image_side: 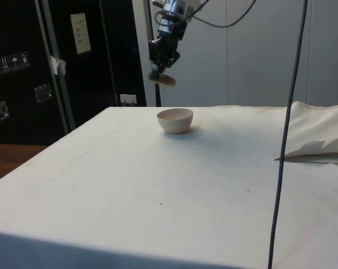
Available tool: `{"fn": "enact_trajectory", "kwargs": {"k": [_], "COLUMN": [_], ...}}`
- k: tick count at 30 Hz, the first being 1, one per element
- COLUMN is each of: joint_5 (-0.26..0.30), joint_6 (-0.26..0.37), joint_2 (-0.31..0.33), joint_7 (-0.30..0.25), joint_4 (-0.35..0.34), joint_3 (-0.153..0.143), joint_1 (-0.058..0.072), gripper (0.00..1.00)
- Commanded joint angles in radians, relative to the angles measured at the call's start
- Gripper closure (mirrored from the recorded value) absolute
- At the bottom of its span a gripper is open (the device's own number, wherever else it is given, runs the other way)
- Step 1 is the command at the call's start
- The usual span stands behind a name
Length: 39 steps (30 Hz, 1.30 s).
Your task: Pour the coffee beans from the cup into the bowl.
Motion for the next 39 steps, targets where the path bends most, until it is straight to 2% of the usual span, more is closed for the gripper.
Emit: {"fn": "enact_trajectory", "kwargs": {"k": [1, 2, 10, 11, 12, 20, 21, 22, 30, 31, 32, 38, 39], "joint_5": [0.009, 0.032, 0.111, 0.102, 0.12, 0.194, 0.189, 0.202, 0.272, 0.263, 0.279, 0.328, 0.321], "joint_6": [-0.008, -0.03, -0.102, -0.091, -0.111, -0.179, -0.17, -0.188, -0.27, -0.255, -0.278, -0.345, -0.333], "joint_2": [0.003, 0.008, 0.033, 0.031, 0.036, 0.065, 0.064, 0.069, 0.105, 0.101, 0.109, 0.137, 0.134], "joint_7": [-0.008, -0.025, -0.093, -0.088, -0.1, -0.159, -0.157, -0.165, -0.219, -0.214, -0.224, -0.259, -0.257], "joint_4": [0.002, 0.01, 0.027, 0.022, 0.029, 0.044, 0.04, 0.046, 0.064, 0.06, 0.066, 0.08, 0.075], "joint_3": [-0.005, -0.007, -0.051, -0.056, -0.056, -0.094, -0.1, -0.099, -0.139, -0.142, -0.144, -0.176, -0.18], "joint_1": [0.0, -0.01, -0.01, -0.002, -0.01, -0.013, -0.004, -0.013, -0.018, -0.009, -0.018, -0.021, -0.012], "gripper": [1.0, 1.0, 1.0, 1.0, 1.0, 1.0, 1.0, 1.0, 1.0, 1.0, 1.0, 1.0, 1.0]}}
